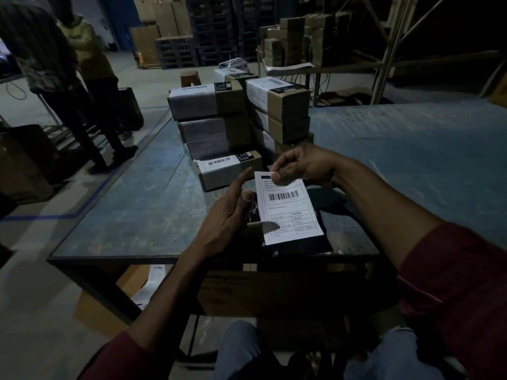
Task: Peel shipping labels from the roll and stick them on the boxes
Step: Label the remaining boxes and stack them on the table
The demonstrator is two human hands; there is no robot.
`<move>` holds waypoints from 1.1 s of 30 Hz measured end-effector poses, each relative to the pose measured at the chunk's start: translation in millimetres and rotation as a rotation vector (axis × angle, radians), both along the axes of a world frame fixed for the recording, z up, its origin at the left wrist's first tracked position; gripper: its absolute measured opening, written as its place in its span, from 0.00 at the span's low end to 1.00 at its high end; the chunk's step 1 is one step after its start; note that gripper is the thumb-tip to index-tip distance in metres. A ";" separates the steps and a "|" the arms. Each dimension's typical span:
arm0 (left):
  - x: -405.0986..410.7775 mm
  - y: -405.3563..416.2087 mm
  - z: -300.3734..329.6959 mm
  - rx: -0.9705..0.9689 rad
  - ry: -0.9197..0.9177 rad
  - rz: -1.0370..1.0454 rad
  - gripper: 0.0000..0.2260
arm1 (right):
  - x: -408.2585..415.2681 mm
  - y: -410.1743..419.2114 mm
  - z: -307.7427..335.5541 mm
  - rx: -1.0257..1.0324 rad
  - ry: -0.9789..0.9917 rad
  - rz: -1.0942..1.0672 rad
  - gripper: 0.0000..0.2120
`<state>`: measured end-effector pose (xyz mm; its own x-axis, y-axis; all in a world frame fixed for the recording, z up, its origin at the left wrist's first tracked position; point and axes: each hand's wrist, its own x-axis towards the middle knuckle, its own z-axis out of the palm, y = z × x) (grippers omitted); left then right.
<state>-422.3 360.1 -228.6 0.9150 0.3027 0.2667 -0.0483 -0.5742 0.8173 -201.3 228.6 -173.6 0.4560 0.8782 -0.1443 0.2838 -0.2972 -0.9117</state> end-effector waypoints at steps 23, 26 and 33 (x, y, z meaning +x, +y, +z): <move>7.4 5.6 -5.5 0.266 0.037 0.022 0.23 | 7.6 2.2 -17.9 -0.156 0.050 0.000 0.20; 7.3 6.8 -6.9 0.274 0.052 0.025 0.24 | 8.1 0.4 -15.4 -0.171 0.039 0.022 0.21; 7.8 7.5 -11.7 0.268 0.014 0.051 0.24 | 0.5 -7.0 -8.6 -0.176 -0.122 0.014 0.37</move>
